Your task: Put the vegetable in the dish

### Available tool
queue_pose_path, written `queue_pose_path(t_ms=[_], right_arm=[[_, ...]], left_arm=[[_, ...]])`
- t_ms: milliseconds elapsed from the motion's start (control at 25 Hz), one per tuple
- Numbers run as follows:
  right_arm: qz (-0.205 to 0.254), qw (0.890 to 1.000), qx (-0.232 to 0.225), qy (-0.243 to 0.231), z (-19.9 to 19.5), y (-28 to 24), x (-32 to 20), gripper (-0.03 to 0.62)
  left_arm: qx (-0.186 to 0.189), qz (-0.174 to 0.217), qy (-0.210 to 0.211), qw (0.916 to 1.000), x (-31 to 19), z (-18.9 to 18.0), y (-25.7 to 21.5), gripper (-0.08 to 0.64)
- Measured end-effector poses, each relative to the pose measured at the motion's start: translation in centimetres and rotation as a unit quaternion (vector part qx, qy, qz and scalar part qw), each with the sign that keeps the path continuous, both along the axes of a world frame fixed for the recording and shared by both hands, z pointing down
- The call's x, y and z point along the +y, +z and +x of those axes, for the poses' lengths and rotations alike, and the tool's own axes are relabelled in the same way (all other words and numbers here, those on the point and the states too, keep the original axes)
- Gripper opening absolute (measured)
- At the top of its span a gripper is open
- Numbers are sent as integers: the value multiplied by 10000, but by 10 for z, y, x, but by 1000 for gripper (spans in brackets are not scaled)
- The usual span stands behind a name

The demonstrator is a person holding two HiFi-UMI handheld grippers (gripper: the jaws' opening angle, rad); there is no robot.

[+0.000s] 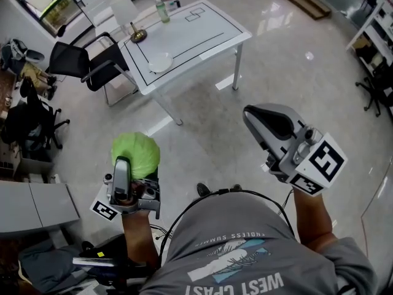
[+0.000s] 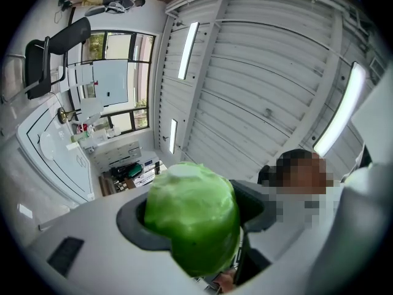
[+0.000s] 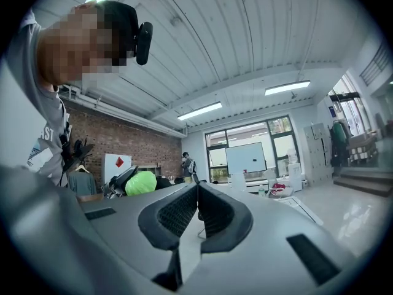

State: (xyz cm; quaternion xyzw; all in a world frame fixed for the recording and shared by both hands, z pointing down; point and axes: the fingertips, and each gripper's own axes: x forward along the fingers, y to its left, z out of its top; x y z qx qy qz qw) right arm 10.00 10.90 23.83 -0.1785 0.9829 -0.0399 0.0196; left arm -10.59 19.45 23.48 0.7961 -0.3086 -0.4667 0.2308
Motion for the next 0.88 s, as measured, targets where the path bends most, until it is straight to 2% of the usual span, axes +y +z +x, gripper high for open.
queue_pose_path(t_ms=[400,640,880], right_arm=[[117,9996,-38,260,-53,0,0,8],[39,9996,43,287,-60,3,-20,8],[40,9999,61,79,-66,-2,-52,8]], left_arm=[[-5,47,288,9996,-9,-53,6,296],[46,-25,292,9996,-28,-62,10,296],[85,-18,195,9998,-54,-56,7,296]])
